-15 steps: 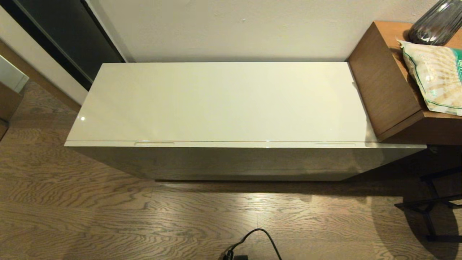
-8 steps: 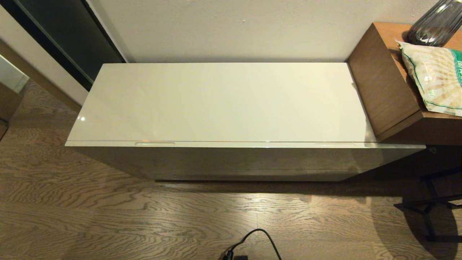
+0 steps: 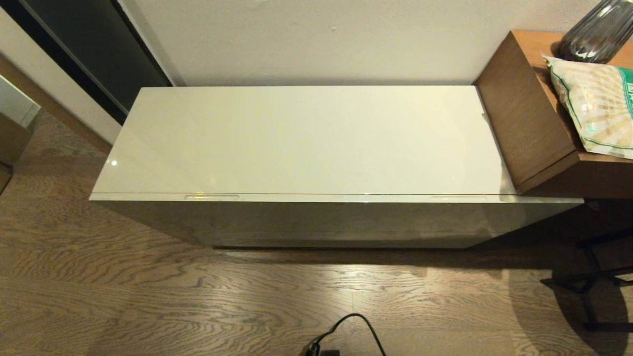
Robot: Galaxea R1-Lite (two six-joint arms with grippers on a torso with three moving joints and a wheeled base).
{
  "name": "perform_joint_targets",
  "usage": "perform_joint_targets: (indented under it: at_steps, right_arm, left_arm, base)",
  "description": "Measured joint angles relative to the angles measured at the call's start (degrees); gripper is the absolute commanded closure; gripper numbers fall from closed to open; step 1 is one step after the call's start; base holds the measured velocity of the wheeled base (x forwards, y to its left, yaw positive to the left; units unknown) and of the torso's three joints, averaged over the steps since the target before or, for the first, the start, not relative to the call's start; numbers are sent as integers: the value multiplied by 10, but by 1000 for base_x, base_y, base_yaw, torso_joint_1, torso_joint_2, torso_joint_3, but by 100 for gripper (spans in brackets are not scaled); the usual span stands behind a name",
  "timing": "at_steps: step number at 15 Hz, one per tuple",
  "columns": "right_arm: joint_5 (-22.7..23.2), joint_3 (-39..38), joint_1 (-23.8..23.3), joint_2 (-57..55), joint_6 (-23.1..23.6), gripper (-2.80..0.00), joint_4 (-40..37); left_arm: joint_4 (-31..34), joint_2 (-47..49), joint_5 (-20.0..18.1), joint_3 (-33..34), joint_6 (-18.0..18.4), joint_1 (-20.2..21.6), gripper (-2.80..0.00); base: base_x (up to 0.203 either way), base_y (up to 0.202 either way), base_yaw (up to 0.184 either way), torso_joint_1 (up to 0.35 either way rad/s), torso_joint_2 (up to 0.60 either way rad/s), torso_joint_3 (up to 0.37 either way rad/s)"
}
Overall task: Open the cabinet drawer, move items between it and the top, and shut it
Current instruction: Open the drawer
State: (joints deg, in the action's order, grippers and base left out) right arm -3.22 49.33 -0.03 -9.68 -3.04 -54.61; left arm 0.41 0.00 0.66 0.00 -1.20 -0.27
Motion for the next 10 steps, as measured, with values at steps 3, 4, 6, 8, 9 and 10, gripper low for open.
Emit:
perform_joint_targets:
  at_steps: [3, 4, 6, 8, 9, 10]
  right_arm:
    - [-3, -129, 2, 58, 14, 0, 121]
    - [-4, -179, 2, 70, 7, 0, 182]
    - [-3, -278, 1, 84, -1, 0, 308]
    - [1, -393, 1, 92, 4, 0, 445]
    - [6, -440, 1, 94, 8, 0, 509]
    - [15, -466, 1, 96, 13, 0, 551]
  left_arm:
    - [0, 0, 0, 0, 0, -1, 0]
    - [0, 0, 0, 0, 0, 0, 0]
    - [0, 0, 0, 0, 0, -1, 0]
    - [0, 0, 0, 0, 0, -1, 0]
    - [0, 0, 0, 0, 0, -1, 0]
    - [0, 0, 0, 0, 0, -1, 0]
  base:
    - [0, 0, 0, 0, 0, 0]
    - [0, 0, 0, 0, 0, 0]
    - [0, 0, 0, 0, 0, 0]
    - [0, 0, 0, 0, 0, 0]
    - [0, 0, 0, 0, 0, 0]
    - [0, 0, 0, 0, 0, 0]
